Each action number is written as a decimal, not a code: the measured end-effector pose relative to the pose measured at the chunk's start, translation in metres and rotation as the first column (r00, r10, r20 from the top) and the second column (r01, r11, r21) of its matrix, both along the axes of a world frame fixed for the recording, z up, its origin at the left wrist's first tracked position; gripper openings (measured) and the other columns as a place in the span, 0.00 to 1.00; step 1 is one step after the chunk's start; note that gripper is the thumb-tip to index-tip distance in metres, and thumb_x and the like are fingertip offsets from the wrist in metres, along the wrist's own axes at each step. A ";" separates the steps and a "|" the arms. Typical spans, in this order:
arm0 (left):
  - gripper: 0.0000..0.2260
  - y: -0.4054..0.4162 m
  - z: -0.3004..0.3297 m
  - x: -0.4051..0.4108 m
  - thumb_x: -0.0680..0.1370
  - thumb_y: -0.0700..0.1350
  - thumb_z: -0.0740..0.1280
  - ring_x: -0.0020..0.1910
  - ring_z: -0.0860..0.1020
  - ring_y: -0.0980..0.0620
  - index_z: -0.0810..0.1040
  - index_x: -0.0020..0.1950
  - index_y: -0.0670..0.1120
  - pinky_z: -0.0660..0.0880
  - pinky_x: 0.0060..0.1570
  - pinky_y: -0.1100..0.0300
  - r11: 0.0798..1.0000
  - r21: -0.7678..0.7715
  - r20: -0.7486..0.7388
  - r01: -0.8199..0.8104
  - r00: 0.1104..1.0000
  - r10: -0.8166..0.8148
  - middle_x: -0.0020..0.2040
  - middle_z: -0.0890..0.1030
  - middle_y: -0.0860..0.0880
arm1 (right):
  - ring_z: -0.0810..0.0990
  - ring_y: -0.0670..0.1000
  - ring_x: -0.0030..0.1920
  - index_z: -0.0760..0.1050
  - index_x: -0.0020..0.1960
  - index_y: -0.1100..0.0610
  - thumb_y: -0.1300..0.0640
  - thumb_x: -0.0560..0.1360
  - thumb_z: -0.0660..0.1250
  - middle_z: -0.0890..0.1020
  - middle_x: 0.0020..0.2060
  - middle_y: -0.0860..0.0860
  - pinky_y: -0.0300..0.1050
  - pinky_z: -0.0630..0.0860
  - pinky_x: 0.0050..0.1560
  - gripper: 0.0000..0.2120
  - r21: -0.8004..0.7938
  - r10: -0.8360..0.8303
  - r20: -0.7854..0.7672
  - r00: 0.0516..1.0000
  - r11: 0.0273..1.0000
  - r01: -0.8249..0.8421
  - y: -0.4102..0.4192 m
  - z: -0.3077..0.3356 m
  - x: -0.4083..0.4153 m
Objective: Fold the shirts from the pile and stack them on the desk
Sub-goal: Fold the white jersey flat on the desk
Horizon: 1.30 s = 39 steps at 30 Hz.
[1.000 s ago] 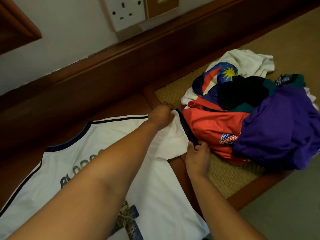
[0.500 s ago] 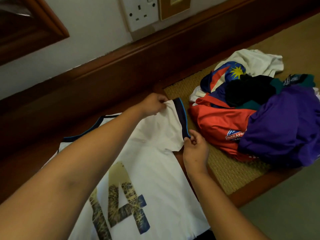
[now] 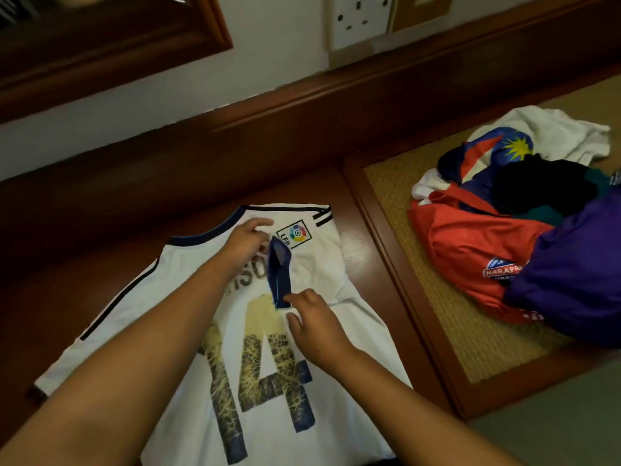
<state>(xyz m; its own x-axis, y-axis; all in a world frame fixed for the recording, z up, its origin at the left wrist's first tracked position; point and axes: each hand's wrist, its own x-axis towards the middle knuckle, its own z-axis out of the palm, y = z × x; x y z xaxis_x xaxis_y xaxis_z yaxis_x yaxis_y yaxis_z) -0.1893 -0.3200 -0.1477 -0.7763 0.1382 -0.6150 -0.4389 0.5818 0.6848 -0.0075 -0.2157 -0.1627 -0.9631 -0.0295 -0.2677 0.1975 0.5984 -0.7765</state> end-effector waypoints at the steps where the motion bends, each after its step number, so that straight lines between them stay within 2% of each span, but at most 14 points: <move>1: 0.12 -0.008 -0.008 0.007 0.80 0.38 0.60 0.29 0.76 0.51 0.77 0.59 0.48 0.69 0.29 0.60 0.998 -0.033 -0.006 -0.060 0.998 0.060 0.43 0.80 0.41 | 0.73 0.56 0.60 0.71 0.68 0.59 0.60 0.80 0.59 0.74 0.60 0.57 0.45 0.69 0.59 0.17 -0.011 -0.009 0.015 1.000 1.000 0.010 0.001 -0.001 0.000; 4: 0.10 -0.020 -0.027 0.024 0.81 0.45 0.62 0.30 0.75 0.46 0.75 0.61 0.47 0.68 0.29 0.58 0.979 -0.086 -0.022 -0.186 0.983 0.185 0.40 0.79 0.41 | 0.75 0.56 0.59 0.74 0.65 0.61 0.63 0.79 0.59 0.75 0.59 0.58 0.42 0.69 0.58 0.15 -0.021 -0.117 0.021 0.993 0.993 0.118 0.017 -0.003 -0.006; 7: 0.16 -0.019 -0.034 0.031 0.78 0.52 0.65 0.49 0.80 0.39 0.75 0.62 0.46 0.76 0.49 0.48 0.973 -0.122 -0.068 -0.198 0.979 0.191 0.53 0.81 0.42 | 0.76 0.57 0.56 0.76 0.63 0.62 0.65 0.78 0.59 0.77 0.57 0.59 0.42 0.69 0.55 0.14 0.073 -0.172 -0.004 0.985 0.982 0.172 0.044 -0.006 -0.029; 9: 0.16 -0.015 -0.034 0.032 0.77 0.53 0.66 0.51 0.79 0.42 0.76 0.59 0.44 0.76 0.54 0.49 0.967 -0.150 -0.076 -0.205 0.978 0.195 0.53 0.80 0.45 | 0.76 0.58 0.56 0.76 0.62 0.62 0.65 0.78 0.59 0.76 0.57 0.59 0.39 0.67 0.52 0.14 0.140 -0.172 -0.013 0.985 0.975 0.172 0.061 -0.010 -0.056; 12: 0.12 -0.009 -0.037 0.033 0.77 0.51 0.67 0.43 0.77 0.43 0.74 0.41 0.44 0.73 0.46 0.54 0.961 -0.173 -0.071 -0.214 0.976 0.205 0.42 0.79 0.43 | 0.73 0.57 0.62 0.72 0.67 0.60 0.64 0.79 0.58 0.72 0.65 0.57 0.42 0.68 0.58 0.17 0.217 -0.126 -0.010 0.992 0.968 0.125 0.076 -0.011 -0.105; 14: 0.14 -0.008 -0.041 0.035 0.78 0.47 0.66 0.42 0.75 0.43 0.69 0.35 0.45 0.69 0.41 0.55 0.953 -0.152 -0.083 -0.261 0.964 0.251 0.39 0.76 0.43 | 0.69 0.57 0.67 0.66 0.73 0.58 0.67 0.78 0.58 0.67 0.71 0.55 0.45 0.67 0.64 0.23 0.281 -0.036 0.010 0.999 0.959 0.032 0.082 -0.009 -0.133; 17: 0.08 -0.005 -0.037 0.042 0.80 0.44 0.61 0.43 0.73 0.45 0.71 0.42 0.42 0.66 0.41 0.57 0.928 -0.078 -0.126 -0.365 0.927 0.354 0.42 0.75 0.44 | 0.67 0.57 0.70 0.63 0.75 0.57 0.70 0.76 0.60 0.66 0.72 0.56 0.44 0.65 0.66 0.29 0.333 0.147 0.140 0.979 0.924 -0.187 0.086 -0.007 -0.165; 20: 0.10 -0.006 -0.032 0.052 0.83 0.44 0.57 0.47 0.74 0.45 0.71 0.57 0.39 0.68 0.45 0.57 0.897 -0.024 -0.187 -0.441 0.884 0.429 0.50 0.76 0.42 | 0.73 0.58 0.64 0.72 0.68 0.60 0.70 0.74 0.61 0.75 0.65 0.58 0.45 0.71 0.60 0.23 0.352 0.258 0.255 0.932 0.873 -0.338 0.086 -0.011 -0.182; 23: 0.11 -0.013 -0.037 0.060 0.84 0.45 0.55 0.51 0.77 0.40 0.68 0.60 0.39 0.70 0.45 0.55 0.888 -0.066 -0.270 -0.455 0.865 0.423 0.53 0.77 0.38 | 0.75 0.58 0.59 0.76 0.62 0.60 0.67 0.75 0.63 0.77 0.58 0.57 0.46 0.74 0.53 0.16 0.378 0.280 0.330 0.902 0.836 -0.398 0.089 -0.009 -0.191; 28: 0.13 -0.024 -0.052 0.067 0.83 0.45 0.56 0.52 0.77 0.38 0.69 0.62 0.38 0.72 0.43 0.52 0.900 -0.143 -0.330 -0.412 0.877 0.349 0.54 0.78 0.37 | 0.77 0.58 0.56 0.78 0.58 0.60 0.65 0.75 0.64 0.78 0.55 0.57 0.50 0.77 0.55 0.13 0.402 0.250 0.304 0.919 0.841 -0.362 0.091 -0.002 -0.203; 31: 0.15 -0.026 -0.057 0.074 0.81 0.45 0.61 0.55 0.77 0.39 0.66 0.66 0.41 0.77 0.49 0.49 0.902 -0.043 -0.290 -0.429 0.870 0.400 0.59 0.77 0.39 | 0.75 0.58 0.58 0.75 0.60 0.59 0.65 0.75 0.64 0.76 0.58 0.57 0.48 0.75 0.54 0.14 0.393 0.185 0.188 0.964 0.886 -0.247 0.088 -0.007 -0.199; 34: 0.26 -0.027 -0.057 0.086 0.79 0.39 0.65 0.63 0.74 0.48 0.60 0.74 0.49 0.75 0.60 0.52 0.924 0.065 -0.269 -0.377 0.885 0.380 0.68 0.71 0.45 | 0.73 0.57 0.63 0.71 0.67 0.57 0.64 0.77 0.62 0.71 0.65 0.56 0.45 0.72 0.59 0.19 0.315 0.025 0.052 0.998 0.948 -0.041 0.080 -0.010 -0.161; 36: 0.26 -0.028 -0.060 0.090 0.78 0.34 0.64 0.63 0.72 0.49 0.64 0.73 0.51 0.74 0.61 0.52 0.956 0.029 -0.283 -0.290 0.915 0.287 0.68 0.70 0.46 | 0.71 0.57 0.64 0.68 0.70 0.58 0.63 0.77 0.62 0.69 0.67 0.56 0.45 0.69 0.61 0.21 0.288 -0.029 0.013 0.999 0.957 0.025 0.074 -0.014 -0.116; 39: 0.19 -0.031 -0.057 0.092 0.78 0.31 0.59 0.57 0.74 0.46 0.76 0.64 0.47 0.74 0.61 0.49 0.965 -0.065 -0.312 -0.252 0.924 0.220 0.61 0.70 0.43 | 0.69 0.58 0.64 0.67 0.70 0.59 0.61 0.75 0.65 0.69 0.65 0.58 0.50 0.70 0.63 0.23 0.270 -0.030 0.011 1.000 0.963 0.026 0.065 -0.023 -0.048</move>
